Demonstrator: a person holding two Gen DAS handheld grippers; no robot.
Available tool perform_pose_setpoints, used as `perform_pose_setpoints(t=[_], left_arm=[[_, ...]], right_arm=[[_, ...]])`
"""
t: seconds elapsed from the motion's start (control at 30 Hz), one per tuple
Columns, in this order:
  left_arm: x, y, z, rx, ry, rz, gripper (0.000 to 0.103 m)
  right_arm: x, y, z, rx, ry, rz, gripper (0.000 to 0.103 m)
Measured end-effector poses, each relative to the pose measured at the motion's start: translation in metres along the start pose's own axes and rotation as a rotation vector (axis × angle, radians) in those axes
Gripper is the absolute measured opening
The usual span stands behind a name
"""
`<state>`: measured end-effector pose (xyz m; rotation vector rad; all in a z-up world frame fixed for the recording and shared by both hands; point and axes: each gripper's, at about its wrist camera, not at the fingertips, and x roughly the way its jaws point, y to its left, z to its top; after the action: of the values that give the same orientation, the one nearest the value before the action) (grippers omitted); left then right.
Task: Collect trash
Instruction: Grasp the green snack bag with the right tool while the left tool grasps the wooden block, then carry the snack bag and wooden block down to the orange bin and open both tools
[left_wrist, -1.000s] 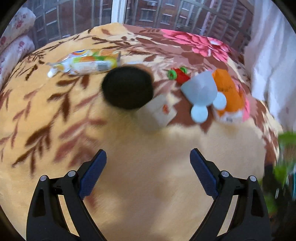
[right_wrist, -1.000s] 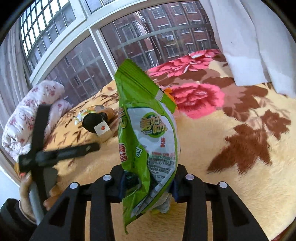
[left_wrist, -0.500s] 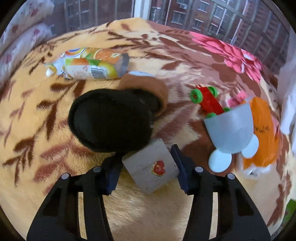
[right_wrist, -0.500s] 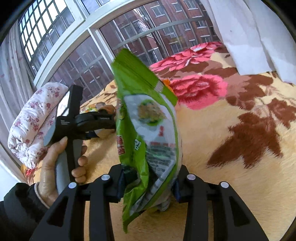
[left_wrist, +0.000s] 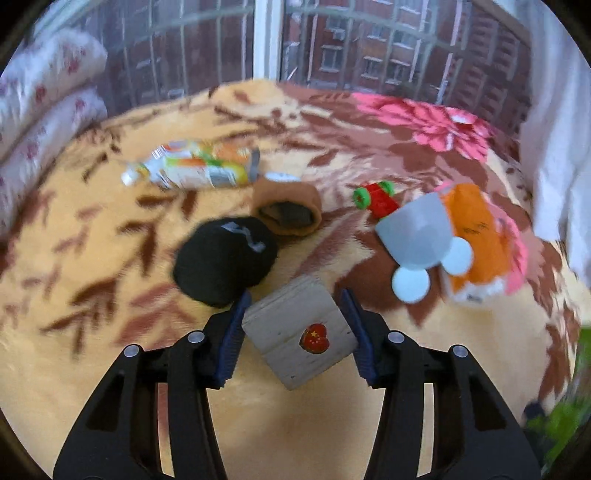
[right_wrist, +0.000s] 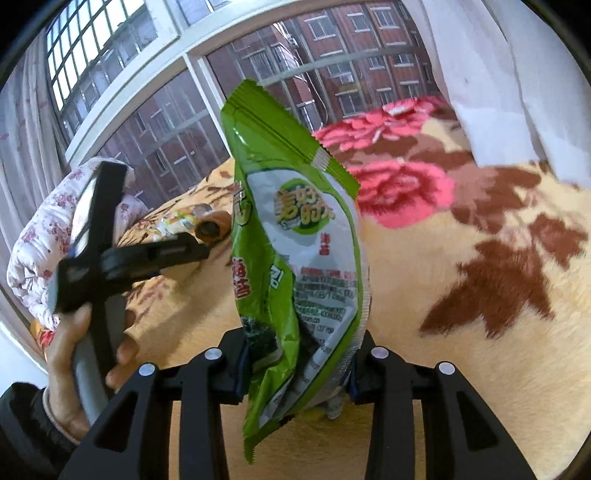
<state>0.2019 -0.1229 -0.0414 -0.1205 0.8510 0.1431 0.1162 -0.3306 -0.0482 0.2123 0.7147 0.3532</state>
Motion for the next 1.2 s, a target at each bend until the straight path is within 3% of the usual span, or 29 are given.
perform_pose_setpoints(t=[0.27, 0.5, 0.73, 0.93, 1.2], left_arm=[[-0.065, 0.029, -0.018, 0.066, -0.094, -0.005, 0.049], [-0.113, 0.056, -0.052, 0.143, -0.161, -0.009, 0.049], [-0.147, 0.090, -0.100, 0.177, -0.156, -0.051, 0.049], [-0.179, 0.118, -0.163, 0.290, -0.154, -0.092, 0.049], [-0.173, 0.145, -0.235, 0.374, -0.023, -0.112, 0.049]], right_arm=[[-0.042, 0.040, 0.023, -0.077, -0.053, 0.013, 0.037], [-0.080, 0.079, -0.002, -0.186, 0.001, 0.051, 0.037], [-0.111, 0.091, -0.043, -0.227, 0.067, 0.065, 0.037], [-0.135, 0.094, -0.086, -0.300, 0.156, 0.076, 0.037], [-0.128, 0.086, -0.145, -0.363, 0.338, 0.097, 0.038]])
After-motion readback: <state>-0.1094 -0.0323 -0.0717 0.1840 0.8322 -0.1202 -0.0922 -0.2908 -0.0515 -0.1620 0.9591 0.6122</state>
